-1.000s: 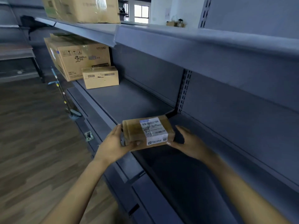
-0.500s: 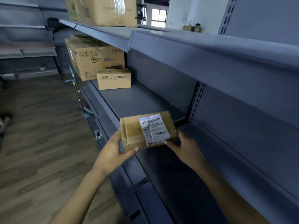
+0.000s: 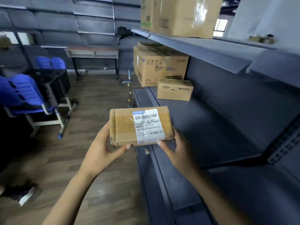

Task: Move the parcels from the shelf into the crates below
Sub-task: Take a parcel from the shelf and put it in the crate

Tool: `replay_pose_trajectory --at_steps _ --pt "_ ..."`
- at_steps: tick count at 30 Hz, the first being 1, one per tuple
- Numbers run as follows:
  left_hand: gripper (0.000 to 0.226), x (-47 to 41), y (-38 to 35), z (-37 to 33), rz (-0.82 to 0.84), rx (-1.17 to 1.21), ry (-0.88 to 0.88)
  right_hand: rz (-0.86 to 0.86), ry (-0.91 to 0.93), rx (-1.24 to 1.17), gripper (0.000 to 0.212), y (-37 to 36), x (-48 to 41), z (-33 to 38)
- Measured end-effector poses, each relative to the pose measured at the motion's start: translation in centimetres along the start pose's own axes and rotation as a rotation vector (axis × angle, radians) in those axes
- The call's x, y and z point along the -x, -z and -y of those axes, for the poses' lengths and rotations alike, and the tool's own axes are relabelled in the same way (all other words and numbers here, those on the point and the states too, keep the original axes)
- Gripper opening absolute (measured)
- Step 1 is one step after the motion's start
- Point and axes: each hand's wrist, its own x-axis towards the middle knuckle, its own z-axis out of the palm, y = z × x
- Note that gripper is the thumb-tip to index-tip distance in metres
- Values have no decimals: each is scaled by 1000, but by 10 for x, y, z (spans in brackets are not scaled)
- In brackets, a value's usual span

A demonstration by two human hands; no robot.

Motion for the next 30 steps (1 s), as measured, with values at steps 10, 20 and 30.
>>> replay_pose_trajectory --at_steps 10,20,30 --pt "70 -52 121 138 -102 -114 123 132 64 -45 56 -177 -122 21" --pt "62 -146 191 285 -169 -128 228 225 87 -87 54 -330 -270 5" --pt "65 -314 206 431 -275 -192 316 355 108 -136 54 -444 -488 -62"
